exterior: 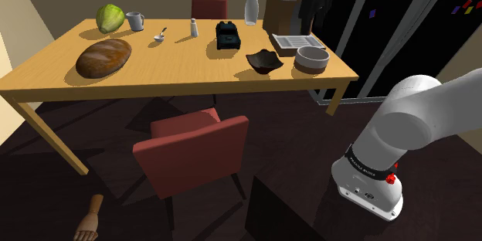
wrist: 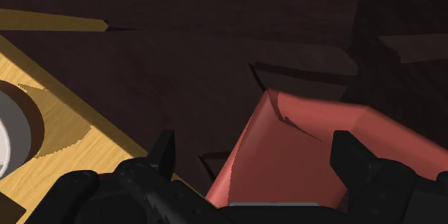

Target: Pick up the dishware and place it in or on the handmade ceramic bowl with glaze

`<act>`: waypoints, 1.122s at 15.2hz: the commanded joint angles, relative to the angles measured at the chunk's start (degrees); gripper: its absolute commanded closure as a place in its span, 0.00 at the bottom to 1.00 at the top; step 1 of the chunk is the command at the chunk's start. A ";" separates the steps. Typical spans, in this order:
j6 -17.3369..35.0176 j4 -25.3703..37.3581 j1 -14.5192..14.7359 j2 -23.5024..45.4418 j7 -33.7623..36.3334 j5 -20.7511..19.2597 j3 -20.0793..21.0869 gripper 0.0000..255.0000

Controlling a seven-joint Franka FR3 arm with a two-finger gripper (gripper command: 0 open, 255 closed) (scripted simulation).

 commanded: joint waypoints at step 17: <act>22.62 -4.44 -5.62 16.89 -15.20 -7.70 -15.13 0.00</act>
